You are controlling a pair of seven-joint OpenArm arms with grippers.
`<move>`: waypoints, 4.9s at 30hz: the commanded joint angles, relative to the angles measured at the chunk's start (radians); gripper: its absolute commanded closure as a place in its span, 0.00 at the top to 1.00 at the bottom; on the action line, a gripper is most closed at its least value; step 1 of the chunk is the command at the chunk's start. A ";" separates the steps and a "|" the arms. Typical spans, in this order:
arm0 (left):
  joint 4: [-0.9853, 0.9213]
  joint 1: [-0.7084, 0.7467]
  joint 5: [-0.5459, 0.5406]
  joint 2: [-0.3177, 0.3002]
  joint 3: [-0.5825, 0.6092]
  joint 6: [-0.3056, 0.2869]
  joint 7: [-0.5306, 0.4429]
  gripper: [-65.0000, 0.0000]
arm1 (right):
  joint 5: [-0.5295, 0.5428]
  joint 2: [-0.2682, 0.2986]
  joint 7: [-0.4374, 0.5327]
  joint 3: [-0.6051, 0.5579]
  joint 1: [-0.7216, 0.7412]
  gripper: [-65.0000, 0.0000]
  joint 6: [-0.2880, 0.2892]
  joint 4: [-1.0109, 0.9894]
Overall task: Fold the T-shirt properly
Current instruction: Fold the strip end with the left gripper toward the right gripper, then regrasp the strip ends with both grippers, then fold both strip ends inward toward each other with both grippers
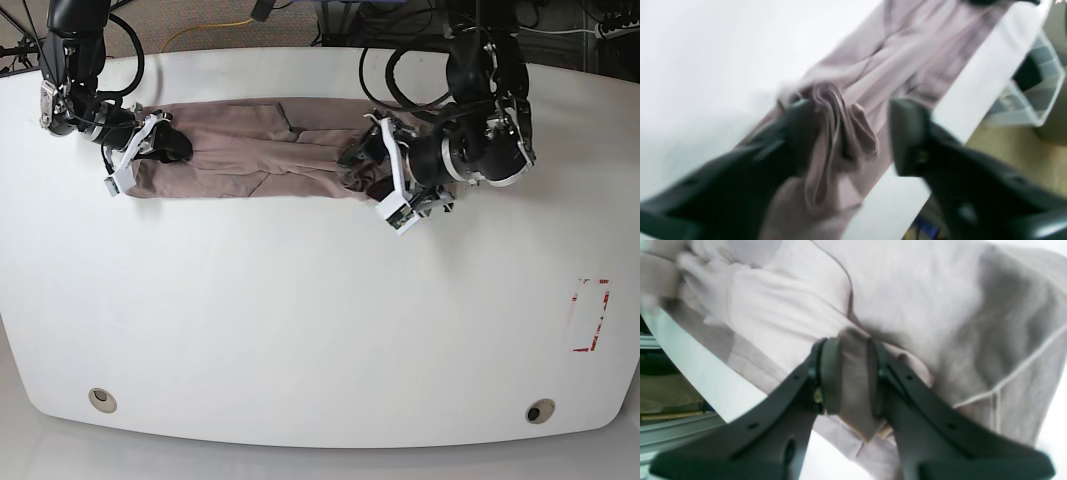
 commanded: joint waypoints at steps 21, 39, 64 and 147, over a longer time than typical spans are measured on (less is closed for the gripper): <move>0.031 -0.014 -0.026 -0.245 -0.063 -0.002 -0.029 0.28 | 0.074 0.023 -0.050 -0.002 -0.002 0.22 -0.024 0.002; -0.012 0.121 0.141 -0.340 -0.071 -0.002 -0.204 0.25 | 0.439 0.049 -0.299 0.352 0.015 0.87 -0.065 0.122; -0.150 0.134 0.141 -0.342 -0.076 -0.002 -0.273 0.24 | 0.169 -0.023 -0.314 0.400 0.012 0.87 -0.123 0.005; -0.535 -0.140 0.224 0.045 0.021 -0.002 -0.307 0.25 | 0.209 -0.471 -0.495 0.047 0.138 0.00 -0.099 0.619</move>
